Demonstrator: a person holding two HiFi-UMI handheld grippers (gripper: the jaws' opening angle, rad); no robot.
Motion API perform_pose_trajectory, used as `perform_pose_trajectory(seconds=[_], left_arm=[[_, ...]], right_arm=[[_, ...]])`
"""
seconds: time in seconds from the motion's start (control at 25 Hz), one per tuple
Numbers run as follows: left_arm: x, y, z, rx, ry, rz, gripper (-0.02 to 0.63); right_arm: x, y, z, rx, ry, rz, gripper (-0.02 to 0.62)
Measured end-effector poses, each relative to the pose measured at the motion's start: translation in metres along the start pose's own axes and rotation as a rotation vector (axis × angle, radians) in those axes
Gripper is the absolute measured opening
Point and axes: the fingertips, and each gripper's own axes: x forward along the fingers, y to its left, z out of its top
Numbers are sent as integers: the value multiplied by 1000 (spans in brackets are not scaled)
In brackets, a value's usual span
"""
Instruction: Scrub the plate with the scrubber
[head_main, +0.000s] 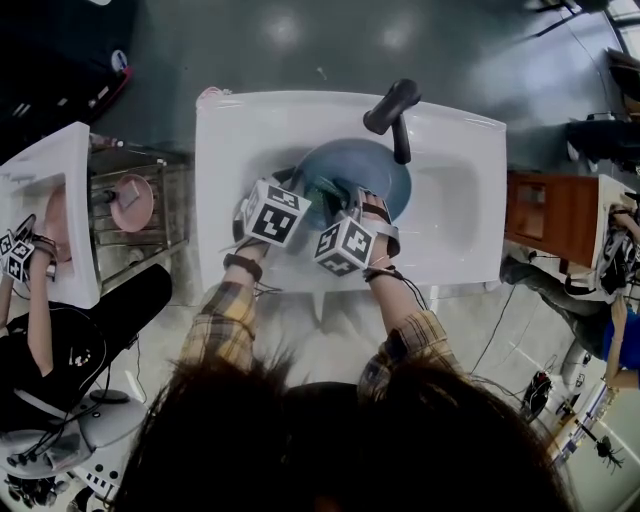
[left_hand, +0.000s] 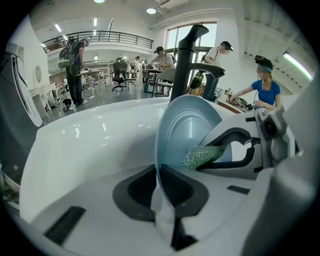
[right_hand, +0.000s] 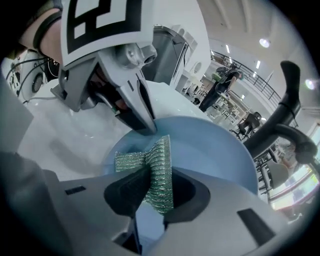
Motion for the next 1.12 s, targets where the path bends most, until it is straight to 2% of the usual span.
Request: perform_pose_trajectory(seconds=[0.28, 0.6, 0.8, 1.12], left_arm=[[1, -3, -1, 14, 9, -14, 31], [3, -7, -3, 27, 16, -27, 35], [3, -9, -4, 28, 15, -32, 37], [2, -10, -3, 32, 11, -35, 38]], right_arm=[[-3, 11, -33, 10, 83, 75, 95], [-13, 2, -58, 2, 118, 80, 95], [-20, -14, -74, 32, 135, 48, 97], [-36, -62, -92, 57, 143, -96, 109]])
